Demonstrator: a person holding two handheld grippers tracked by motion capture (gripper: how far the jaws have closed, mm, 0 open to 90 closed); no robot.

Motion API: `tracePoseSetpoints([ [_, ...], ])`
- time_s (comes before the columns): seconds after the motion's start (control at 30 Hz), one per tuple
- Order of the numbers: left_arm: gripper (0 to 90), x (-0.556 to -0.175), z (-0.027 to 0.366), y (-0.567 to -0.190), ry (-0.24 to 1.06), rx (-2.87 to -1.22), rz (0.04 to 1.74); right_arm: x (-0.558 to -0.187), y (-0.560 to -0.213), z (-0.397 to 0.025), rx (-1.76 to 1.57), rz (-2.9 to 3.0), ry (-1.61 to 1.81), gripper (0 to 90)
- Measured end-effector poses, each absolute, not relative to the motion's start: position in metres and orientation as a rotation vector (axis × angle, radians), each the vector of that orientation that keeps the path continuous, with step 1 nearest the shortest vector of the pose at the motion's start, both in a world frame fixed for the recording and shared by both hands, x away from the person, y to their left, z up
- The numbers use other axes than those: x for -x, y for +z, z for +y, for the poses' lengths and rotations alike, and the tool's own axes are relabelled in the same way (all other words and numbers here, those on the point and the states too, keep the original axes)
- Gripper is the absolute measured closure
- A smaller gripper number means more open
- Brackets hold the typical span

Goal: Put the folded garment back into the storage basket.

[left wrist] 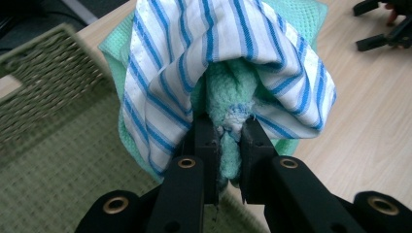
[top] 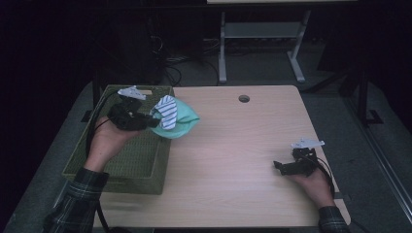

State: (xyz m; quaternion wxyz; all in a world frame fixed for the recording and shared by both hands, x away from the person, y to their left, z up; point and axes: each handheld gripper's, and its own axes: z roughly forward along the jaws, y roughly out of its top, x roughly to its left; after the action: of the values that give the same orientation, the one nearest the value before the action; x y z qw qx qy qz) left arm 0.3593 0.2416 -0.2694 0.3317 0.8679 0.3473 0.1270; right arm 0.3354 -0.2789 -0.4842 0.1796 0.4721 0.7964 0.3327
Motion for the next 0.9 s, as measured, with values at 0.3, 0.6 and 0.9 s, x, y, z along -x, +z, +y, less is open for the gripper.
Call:
tracePoseSetpoints([
  [0.3, 80.4, -0.358, 0.27, -0.274, 0.388, -2.244, 1.0, -0.335, -0.484, -0.279, -1.334, 2.251, 0.94, 0.4],
  [0.6, 80.4, -0.36, 0.294, -0.289, 0.397, -2.204, 1.105, -0.335, -0.484, -0.279, -1.333, 2.25, 0.94, 0.4],
  [0.9, 80.4, -0.363, 0.314, -0.306, 0.432, -2.178, 1.203, -0.335, -0.484, -0.279, -1.333, 2.25, 0.94, 0.4],
])
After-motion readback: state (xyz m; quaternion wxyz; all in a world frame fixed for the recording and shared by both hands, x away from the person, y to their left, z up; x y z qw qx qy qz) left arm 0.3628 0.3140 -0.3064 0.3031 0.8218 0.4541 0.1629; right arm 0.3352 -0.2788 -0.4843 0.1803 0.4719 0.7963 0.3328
